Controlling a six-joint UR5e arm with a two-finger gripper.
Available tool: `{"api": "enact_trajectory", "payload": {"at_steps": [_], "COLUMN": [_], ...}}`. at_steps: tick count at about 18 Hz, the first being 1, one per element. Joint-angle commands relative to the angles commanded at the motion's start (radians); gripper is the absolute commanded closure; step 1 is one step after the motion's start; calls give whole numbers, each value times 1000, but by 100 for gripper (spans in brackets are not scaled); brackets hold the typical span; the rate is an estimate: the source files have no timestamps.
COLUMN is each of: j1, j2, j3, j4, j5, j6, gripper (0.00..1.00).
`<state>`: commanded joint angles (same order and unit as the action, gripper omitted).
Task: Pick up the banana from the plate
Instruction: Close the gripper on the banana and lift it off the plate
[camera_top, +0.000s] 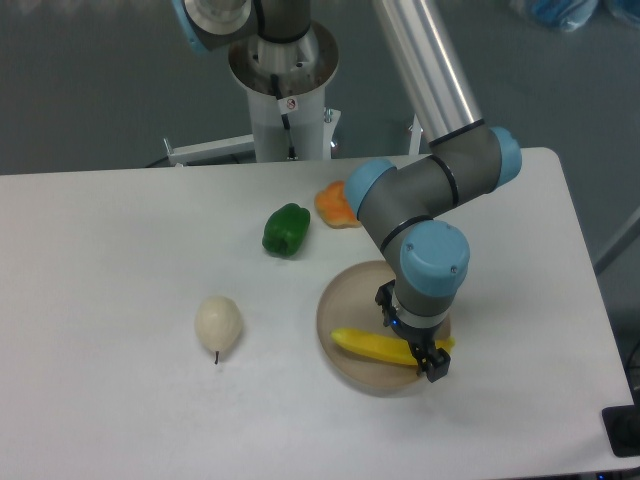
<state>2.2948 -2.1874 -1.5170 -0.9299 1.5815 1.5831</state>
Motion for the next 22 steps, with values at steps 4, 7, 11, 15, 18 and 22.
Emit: {"api": "enact_trajectory", "payload": {"at_steps": [4,7,11,15,18,22], "j1": [2,2,3,26,60,106], "j2": [-3,-5,-6,23,40,31], "j3": [-20,-20,-9,9,52,184], "j4": [20,20,19,0,-44,-188], "j5": [0,0,-2,2,0,-5], "j6": [0,0,0,0,0,-11], "gripper": [28,52,82,82,82,82]}}
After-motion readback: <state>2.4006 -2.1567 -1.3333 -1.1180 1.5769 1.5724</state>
